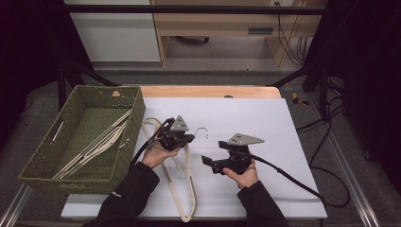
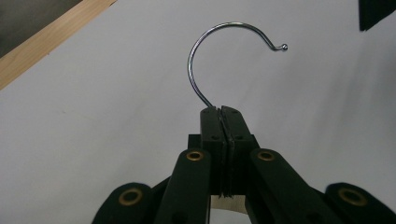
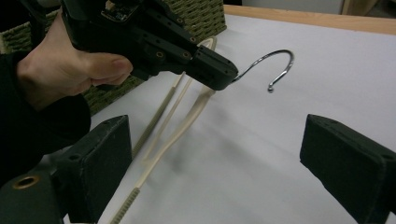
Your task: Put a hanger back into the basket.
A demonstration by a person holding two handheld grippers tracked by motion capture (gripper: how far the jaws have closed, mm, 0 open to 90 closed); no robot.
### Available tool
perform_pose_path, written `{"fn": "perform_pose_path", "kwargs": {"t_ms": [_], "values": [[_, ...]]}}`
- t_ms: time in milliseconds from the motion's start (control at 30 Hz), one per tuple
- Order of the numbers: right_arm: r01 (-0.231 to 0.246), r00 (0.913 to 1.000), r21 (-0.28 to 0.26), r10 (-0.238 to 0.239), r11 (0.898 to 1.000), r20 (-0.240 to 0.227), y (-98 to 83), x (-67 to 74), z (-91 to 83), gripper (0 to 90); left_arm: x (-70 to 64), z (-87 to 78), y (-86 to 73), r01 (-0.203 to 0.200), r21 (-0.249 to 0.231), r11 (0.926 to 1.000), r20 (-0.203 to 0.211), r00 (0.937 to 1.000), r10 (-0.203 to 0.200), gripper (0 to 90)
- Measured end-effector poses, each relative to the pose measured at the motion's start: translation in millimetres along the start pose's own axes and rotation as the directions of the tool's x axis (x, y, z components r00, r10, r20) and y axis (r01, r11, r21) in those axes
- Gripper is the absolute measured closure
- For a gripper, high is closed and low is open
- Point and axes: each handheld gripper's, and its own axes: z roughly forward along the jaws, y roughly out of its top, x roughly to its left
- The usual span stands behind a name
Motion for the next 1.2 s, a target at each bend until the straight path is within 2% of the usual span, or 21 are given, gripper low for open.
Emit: {"fn": "perform_pose_path", "kwargs": {"t_ms": [133, 233, 300, 367, 533, 600, 800, 1033, 1133, 1167, 1200], "values": [[-0.009, 0.9999, 0.025, 0.009, 1.0, 0.01, -1.7, 2.6, 11.5, 11.2, -0.2, 0.7, -0.2, -0.001, 0.001, 1.0, -0.001, 1.0, 0.001, 88.8], [-0.004, 1.0, 0.04, 0.004, 0.999, 0.005, -1.9, 5.5, 18.6, 12.4, -0.1, 0.9, -0.5, -0.002, 0.002, 1.0, -0.001, 1.0, 0.002, 88.8], [-0.023, 0.9996, 0.034, 0.023, 0.999, -0.013, -2.0, 6.3, 22.5, 13.8, -0.1, 0.7, -0.5, -0.003, 0.002, 1.0, -0.002, 1.0, 0.003, 88.8], [-0.027, 0.9995, 0.04, 0.028, 0.999, -0.012, -2.5, 6.3, 25.8, 14.5, -0.2, 0.3, -0.6, -0.001, 0.0, 1.0, -0.001, 1.0, 0.001, 88.8], [-0.018, 0.9998, 0.064, 0.019, 0.998, -0.007, -3.5, 10.5, 38.9, 16.7, -0.5, 0.1, -0.7, 0.002, -0.004, 1.0, -0.002, 1.0, -0.002, 88.8], [-0.034, 0.9992, 0.06, 0.035, 0.998, -0.02, -4.7, 11.2, 44.7, 18.7, -0.6, -0.2, -0.8, 0.004, -0.006, 1.0, -0.002, 1.0, -0.004, 88.8], [-0.057, 0.9983, 0.09, 0.058, 0.994, -0.003, -10.7, 14.1, 60.8, 22.6, -0.7, -1.3, -1.2, 0.006, -0.015, 0.9999, -0.004, 1.0, -0.006, 88.8], [-0.087, 0.9962, 0.116, 0.087, 0.989, 0.005, -18.0, 13.7, 73.1, 33.1, -1.0, -1.6, -1.3, 0.006, -0.015, 0.9999, -0.005, 1.0, -0.006, 88.8], [-0.104, 0.9944, 0.126, 0.105, 0.986, 0.0, -20.1, 13.6, 76.3, 39.5, -1.3, -2.1, -1.1, 0.001, -0.011, 0.9999, -0.004, 1.0, -0.001, 88.8], [-0.091, 0.9954, 0.13, 0.094, 0.987, -0.018, -21.0, 12.3, 77.2, 42.5, -1.6, -2.1, -1.1, 0.002, -0.012, 0.9999, -0.004, 1.0, -0.002, 88.8], [-0.108, 0.9934, 0.134, 0.112, 0.985, -0.024, -21.3, 13.0, 77.6, 44.4, -1.8, -2.1, -1.1, 0.002, -0.012, 0.9999, -0.003, 1.0, -0.002, 88.8]]}}
